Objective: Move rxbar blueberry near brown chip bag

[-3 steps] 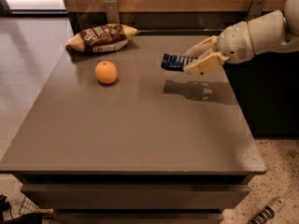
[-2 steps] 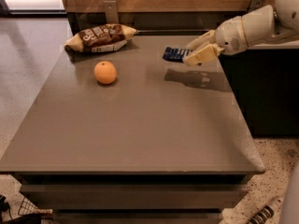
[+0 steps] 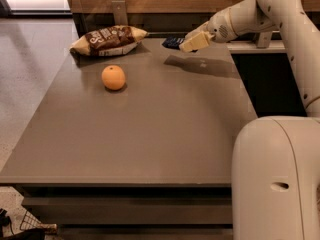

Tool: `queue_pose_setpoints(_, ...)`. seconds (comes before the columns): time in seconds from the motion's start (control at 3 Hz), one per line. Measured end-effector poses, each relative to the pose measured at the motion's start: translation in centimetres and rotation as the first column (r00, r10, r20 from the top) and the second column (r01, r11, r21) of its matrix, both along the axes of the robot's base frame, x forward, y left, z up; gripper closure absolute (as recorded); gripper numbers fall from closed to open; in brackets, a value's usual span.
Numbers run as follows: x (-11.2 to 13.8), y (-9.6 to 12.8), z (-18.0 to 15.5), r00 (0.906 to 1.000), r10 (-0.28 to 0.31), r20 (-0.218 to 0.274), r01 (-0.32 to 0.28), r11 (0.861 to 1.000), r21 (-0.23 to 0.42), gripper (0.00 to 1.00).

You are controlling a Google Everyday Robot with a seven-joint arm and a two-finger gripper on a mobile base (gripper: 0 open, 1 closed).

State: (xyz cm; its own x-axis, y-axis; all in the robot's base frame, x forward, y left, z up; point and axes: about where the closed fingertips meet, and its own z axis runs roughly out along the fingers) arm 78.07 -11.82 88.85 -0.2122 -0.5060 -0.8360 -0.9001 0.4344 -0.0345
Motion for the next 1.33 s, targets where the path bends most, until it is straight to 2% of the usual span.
queue_pose_setpoints(0.33, 1.8, 1.1, 0.4, 0.9995, -0.015, 0.029, 0.014, 0.999, 0.046, 1.0)
queue_pose_setpoints(0.67, 2.2, 1.5, 0.3, 0.9994, -0.014, 0.032, 0.013, 0.998, 0.055, 0.88)
queue_pose_setpoints(1.0, 2.3, 1.8, 0.1, 0.9996, -0.01, 0.028, 0.009, 0.998, 0.055, 0.64)
queue_pose_setpoints(1.33, 2.4, 2.3, -0.3, 0.9997, -0.004, 0.022, 0.003, 0.998, 0.056, 0.33)
